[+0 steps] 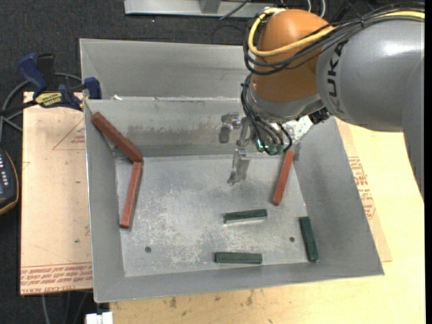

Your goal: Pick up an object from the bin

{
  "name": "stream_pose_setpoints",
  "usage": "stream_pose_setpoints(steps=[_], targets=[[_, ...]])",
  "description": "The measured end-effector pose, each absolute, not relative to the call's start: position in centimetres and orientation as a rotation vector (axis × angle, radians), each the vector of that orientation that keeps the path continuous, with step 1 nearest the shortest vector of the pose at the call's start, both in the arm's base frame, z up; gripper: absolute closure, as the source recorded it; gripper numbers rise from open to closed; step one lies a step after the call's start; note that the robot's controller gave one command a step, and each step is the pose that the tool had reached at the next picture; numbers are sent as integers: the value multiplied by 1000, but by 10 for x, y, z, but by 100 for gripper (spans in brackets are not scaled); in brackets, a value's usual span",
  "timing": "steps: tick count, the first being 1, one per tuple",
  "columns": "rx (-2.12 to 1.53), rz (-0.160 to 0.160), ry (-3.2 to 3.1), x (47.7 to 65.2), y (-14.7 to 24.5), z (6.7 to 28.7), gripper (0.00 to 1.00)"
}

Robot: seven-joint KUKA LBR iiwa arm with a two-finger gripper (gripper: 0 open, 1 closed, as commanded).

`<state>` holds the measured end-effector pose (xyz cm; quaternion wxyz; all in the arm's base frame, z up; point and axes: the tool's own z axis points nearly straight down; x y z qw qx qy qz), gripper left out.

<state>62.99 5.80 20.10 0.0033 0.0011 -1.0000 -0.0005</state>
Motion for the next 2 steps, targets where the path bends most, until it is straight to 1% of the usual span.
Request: stream_pose_setpoints(steps=[1,2], targets=[[200,2,-3128,612,-39,94,0],[408,-3,-3116,559,6,70,0]])
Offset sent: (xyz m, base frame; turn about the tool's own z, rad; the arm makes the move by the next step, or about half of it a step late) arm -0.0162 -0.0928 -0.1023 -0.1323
